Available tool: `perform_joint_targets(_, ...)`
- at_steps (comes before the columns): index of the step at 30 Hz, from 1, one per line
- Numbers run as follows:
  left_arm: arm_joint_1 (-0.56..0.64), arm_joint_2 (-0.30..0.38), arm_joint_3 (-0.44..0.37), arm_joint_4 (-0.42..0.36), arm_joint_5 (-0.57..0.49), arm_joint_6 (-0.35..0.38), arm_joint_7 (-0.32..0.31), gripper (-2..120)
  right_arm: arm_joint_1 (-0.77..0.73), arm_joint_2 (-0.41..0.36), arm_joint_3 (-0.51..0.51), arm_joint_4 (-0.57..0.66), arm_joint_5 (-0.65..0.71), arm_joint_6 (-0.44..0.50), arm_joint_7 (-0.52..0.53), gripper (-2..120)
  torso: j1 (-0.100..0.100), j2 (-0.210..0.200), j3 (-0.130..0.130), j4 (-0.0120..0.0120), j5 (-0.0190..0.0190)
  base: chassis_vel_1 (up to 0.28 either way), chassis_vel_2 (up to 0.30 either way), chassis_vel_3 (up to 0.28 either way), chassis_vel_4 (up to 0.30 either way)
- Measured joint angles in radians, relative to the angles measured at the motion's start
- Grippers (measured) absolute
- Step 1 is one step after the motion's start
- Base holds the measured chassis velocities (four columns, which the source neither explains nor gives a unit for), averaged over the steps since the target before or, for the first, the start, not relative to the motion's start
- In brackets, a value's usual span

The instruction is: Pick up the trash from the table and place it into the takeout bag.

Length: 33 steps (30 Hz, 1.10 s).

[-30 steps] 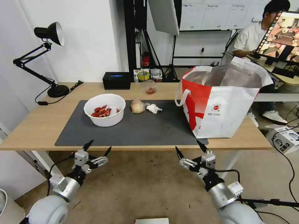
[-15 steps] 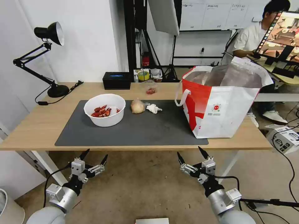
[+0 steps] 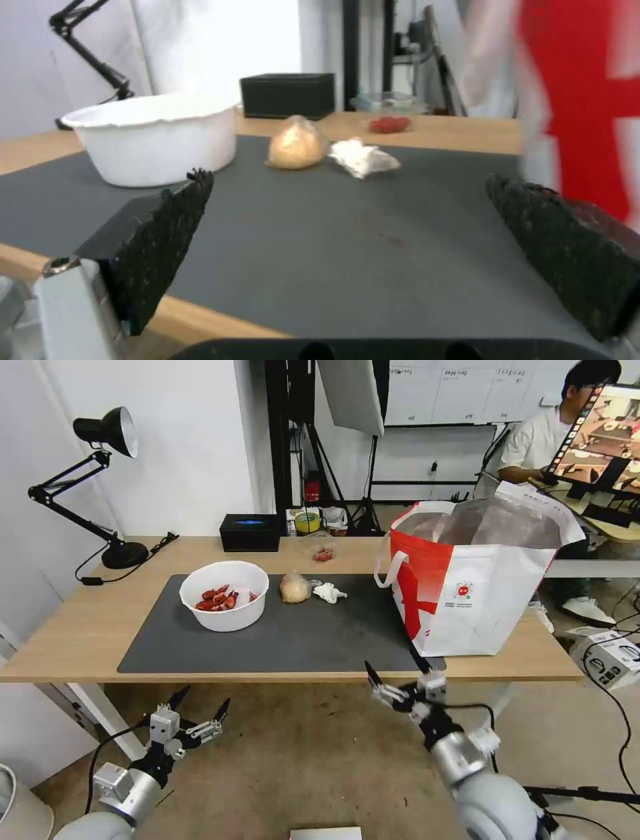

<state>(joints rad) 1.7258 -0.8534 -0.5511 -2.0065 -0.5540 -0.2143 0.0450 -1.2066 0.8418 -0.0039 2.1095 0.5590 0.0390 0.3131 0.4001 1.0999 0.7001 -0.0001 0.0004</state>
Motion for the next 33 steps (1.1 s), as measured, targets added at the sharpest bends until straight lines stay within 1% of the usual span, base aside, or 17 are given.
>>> perform_joint_targets(1, 0.000, 0.000, 0.000, 0.000, 0.000, 0.000, 0.000, 100, 0.000, 0.000, 0.000, 0.000, 0.000, 0.000, 0.000, 100, 0.000, 0.000, 0.000, 0.0000, 0.0000, 0.000, 0.000, 0.000, 0.000)
perform_joint_targets(3, -0.001, 0.001, 0.000, -0.003, -0.002, 0.001, 0.000, 100, 0.108, 0.008, -0.066, -0.024, 0.020, -0.046, 0.025, 100, 0.000, 0.000, 0.000, 0.0002, -0.0007, 0.000, 0.000, 0.000, 0.000)
perform_joint_targets(5, -0.002, 0.001, 0.001, -0.004, -0.002, 0.001, 0.000, 100, 0.139, 0.011, -0.085, -0.035, 0.025, -0.060, 0.034, 100, 0.000, 0.000, 0.000, 0.0003, -0.0007, 0.000, 0.000, 0.000, 0.000)
perform_joint_targets(7, -0.003, 0.000, 0.003, -0.004, -0.003, 0.002, -0.001, 100, 0.265, 0.031, -0.161, -0.092, 0.060, -0.101, 0.071, 100, 0.000, 0.000, 0.000, 0.0002, -0.0005, 0.000, 0.000, 0.000, 0.000)
perform_joint_targets(9, -0.003, -0.001, 0.003, -0.004, -0.003, 0.002, -0.001, 100, 0.291, 0.037, -0.177, -0.106, 0.070, -0.106, 0.080, 100, 0.000, 0.000, 0.000, 0.0003, -0.0007, 0.000, 0.000, 0.000, 0.000)
perform_joint_targets(12, -0.007, -0.002, 0.005, 0.007, -0.003, 0.001, -0.001, 100, 0.430, 0.081, -0.254, -0.204, 0.157, -0.145, 0.126, 100, 0.000, 0.000, 0.000, 0.0002, -0.0007, 0.000, 0.000, 0.000, 0.000)
perform_joint_targets(15, -0.010, -0.004, 0.009, 0.012, -0.003, -0.001, -0.001, 100, 0.483, 0.104, -0.278, -0.248, 0.184, -0.161, 0.144, 100, 0.000, 0.000, 0.000, 0.0001, -0.0005, 0.000, 0.000, 0.000, 0.000)
perform_joint_targets(16, -0.016, -0.007, 0.014, 0.017, -0.003, -0.002, -0.002, 100, 0.536, 0.129, -0.298, -0.303, 0.205, -0.182, 0.158, 100, 0.000, 0.000, 0.000, 0.0003, -0.0007, 0.000, 0.000, 0.000, 0.000)
perform_joint_targets(17, -0.016, -0.007, 0.014, 0.017, -0.003, -0.002, -0.002, 100, 0.536, 0.129, -0.298, -0.303, 0.205, -0.182, 0.158, 100, 0.000, 0.000, 0.000, 0.0003, -0.0007, 0.000, 0.000, 0.000, 0.000)
perform_joint_targets(19, -0.025, -0.010, 0.025, 0.025, -0.003, 0.001, -0.002, 100, 0.599, 0.176, -0.322, -0.389, 0.239, -0.197, 0.174, 100, 0.000, 0.000, 0.000, 0.0000, -0.0004, 0.000, 0.000, 0.000, 0.000)
perform_joint_targets(21, -0.025, -0.010, 0.025, 0.025, -0.003, 0.001, -0.002, 100, 0.599, 0.176, -0.322, -0.389, 0.239, -0.197, 0.174, 100, 0.000, 0.000, 0.000, 0.0000, -0.0004, 0.000, 0.000, 0.000, 0.000)
perform_joint_targets(22, -0.032, -0.014, 0.037, 0.034, -0.003, 0.004, -0.002, 100, 0.651, 0.226, -0.340, -0.472, 0.260, -0.203, 0.186, 100, 0.000, 0.000, 0.000, 0.0002, -0.0007, 0.000, 0.000, 0.000, 0.000)
perform_joint_targets(25, -0.041, -0.019, 0.047, 0.041, -0.002, 0.006, -0.001, 100, 0.713, 0.297, -0.362, -0.573, 0.265, -0.223, 0.214, 100, 0.000, 0.000, 0.000, 0.0001, -0.0007, 0.000, 0.000, 0.000, 0.000)
perform_joint_targets(29, -0.045, -0.020, 0.049, 0.046, -0.002, 0.006, -0.001, 100, 0.742, 0.332, -0.371, -0.618, 0.266, -0.242, 0.236, 100, 0.000, 0.000, 0.000, 0.0001, -0.0006, 0.000, 0.000, 0.000, 0.000)
perform_joint_targets(31, -0.047, -0.021, 0.052, 0.054, -0.003, 0.005, -0.002, 100, 0.775, 0.378, -0.381, -0.689, 0.257, -0.251, 0.248, 100, 0.000, 0.000, 0.000, 0.0002, -0.0007, 0.000, 0.000, 0.000, 0.000)
perform_joint_targets(32, -0.047, -0.021, 0.052, 0.054, -0.003, 0.005, -0.002, 100, 0.775, 0.378, -0.381, -0.689, 0.257, -0.251, 0.248, 100, 0.000, 0.000, 0.000, 0.0002, -0.0007, 0.000, 0.000, 0.000, 0.000)
perform_joint_targets(33, -0.048, -0.021, 0.053, 0.056, -0.003, 0.005, -0.001, 100, 0.789, 0.400, -0.383, -0.720, 0.254, -0.255, 0.250, 100, 0.000, 0.000, 0.000, 0.0003, -0.0006, 0.000, 0.000, 0.000, 0.000)
